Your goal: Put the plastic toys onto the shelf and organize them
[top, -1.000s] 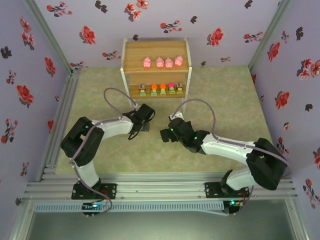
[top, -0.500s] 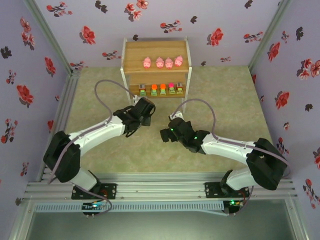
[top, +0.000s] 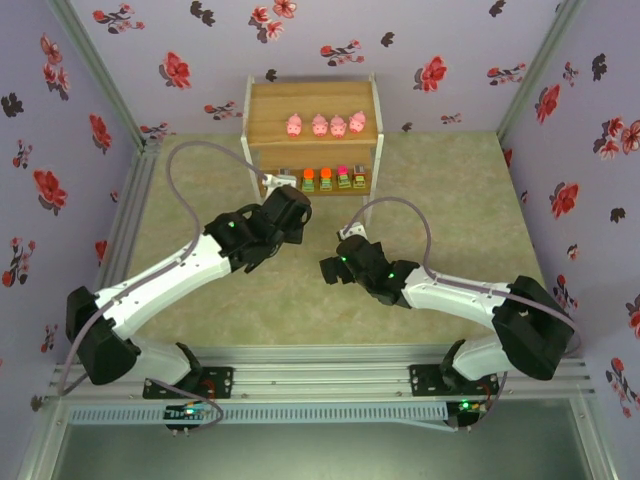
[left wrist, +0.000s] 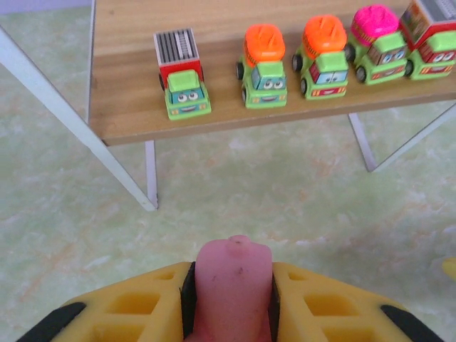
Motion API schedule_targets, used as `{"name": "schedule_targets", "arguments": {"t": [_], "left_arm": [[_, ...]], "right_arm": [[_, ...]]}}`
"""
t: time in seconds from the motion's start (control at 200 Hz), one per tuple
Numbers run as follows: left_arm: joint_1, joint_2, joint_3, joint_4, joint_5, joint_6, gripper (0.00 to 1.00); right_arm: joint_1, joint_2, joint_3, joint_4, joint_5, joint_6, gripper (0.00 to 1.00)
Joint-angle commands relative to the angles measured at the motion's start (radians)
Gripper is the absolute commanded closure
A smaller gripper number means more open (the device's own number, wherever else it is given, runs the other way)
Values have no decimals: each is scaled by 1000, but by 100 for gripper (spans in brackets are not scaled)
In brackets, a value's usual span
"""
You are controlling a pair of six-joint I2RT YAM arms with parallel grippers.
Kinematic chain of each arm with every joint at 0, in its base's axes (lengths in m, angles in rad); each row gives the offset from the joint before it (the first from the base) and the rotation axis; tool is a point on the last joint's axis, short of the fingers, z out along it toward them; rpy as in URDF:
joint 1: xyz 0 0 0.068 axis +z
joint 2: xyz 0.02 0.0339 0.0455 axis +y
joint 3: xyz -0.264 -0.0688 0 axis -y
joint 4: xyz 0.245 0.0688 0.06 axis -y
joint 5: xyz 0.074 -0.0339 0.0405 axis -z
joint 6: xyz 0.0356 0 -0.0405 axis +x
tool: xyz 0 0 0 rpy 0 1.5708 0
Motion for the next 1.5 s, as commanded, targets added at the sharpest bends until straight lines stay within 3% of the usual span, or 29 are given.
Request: {"name": "schedule_targets", "arguments": {"t": [0.0,0.68,1.02,1.495], "left_arm": [[-15,-29,62,-68,-49,33,67],[-25,41,441,-156,-155,206,66],[48,136,631,-167,-142,273,66],[197,307,843,-210,-26,293,66]], "right_arm": [[5,-3,25,-27,17,11,1],[6,0,27,-29,21,8,1],[5,-2,26,-30,24,7,1],[6,-1,26,-34,31,6,1]]}}
